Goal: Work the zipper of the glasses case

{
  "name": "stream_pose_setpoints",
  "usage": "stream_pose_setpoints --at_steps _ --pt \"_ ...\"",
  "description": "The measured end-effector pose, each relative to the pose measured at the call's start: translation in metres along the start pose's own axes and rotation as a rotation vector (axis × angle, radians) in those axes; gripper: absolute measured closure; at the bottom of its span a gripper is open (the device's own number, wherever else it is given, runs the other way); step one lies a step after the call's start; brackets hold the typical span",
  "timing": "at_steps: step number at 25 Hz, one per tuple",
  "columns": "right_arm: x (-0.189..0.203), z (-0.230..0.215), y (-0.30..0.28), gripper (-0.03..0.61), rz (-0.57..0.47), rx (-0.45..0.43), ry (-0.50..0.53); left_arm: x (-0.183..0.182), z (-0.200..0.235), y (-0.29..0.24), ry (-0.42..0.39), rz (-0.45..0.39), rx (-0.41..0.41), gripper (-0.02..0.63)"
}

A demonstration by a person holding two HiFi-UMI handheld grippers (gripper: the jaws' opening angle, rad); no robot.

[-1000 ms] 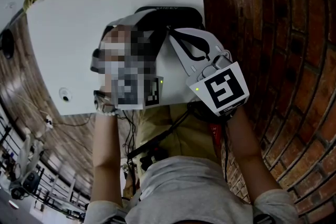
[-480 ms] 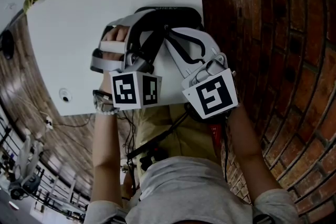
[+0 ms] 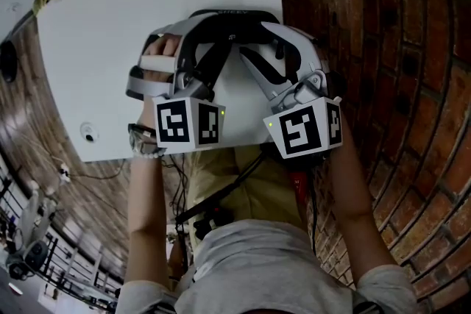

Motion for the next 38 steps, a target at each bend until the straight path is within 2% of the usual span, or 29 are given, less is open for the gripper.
stream_pose_setpoints --at_steps 3,10,20,25,29,32,34,38 --pt "0.007 0.001 -0.007 0.322 0.014 -0.025 0.08 0.0 0.0 0.0 0.003 -0.002 0.005 0.347" --pt "0.012 -0.003 -0.019 0.287 0.037 -0.042 0.171 0.0 0.001 0.001 0.008 -0.011 0.01 0.347" --pt "0.013 0.003 -0.03 0.298 0.037 -0.075 0.221 0.0 0.001 0.002 0.017 -0.023 0.013 0.339" --pt "0.013 0.003 -0.03 0.299 0.033 -0.081 0.228 -0.002 0.004 0.012 0.085 -0.035 0.006 0.333" --pt "0.013 0.003 -0.03 0.299 0.035 -0.083 0.226 -0.002 0.008 0.032 0.254 -0.08 -0.016 0.333" --pt "0.013 0.003 -0.03 0.299 0.034 -0.085 0.225 -0.007 0.013 0.046 0.399 -0.151 -0.028 0.335" --pt "0.013 0.003 -0.031 0.299 0.033 -0.086 0.223 -0.01 0.013 0.052 0.539 -0.219 -0.027 0.357" --pt "0.014 0.003 -0.03 0.299 0.033 -0.085 0.223 -0.01 0.008 0.053 0.918 -0.346 -0.003 0.408"
Point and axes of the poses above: the fingertips, and each gripper's own axes: y backward along the fingers, z to its left, x out of its underside, the point moved 1 cm from there along y, backward along the fingers, and after that the axes turned 8 degrees about x, right-handed, at the moved point
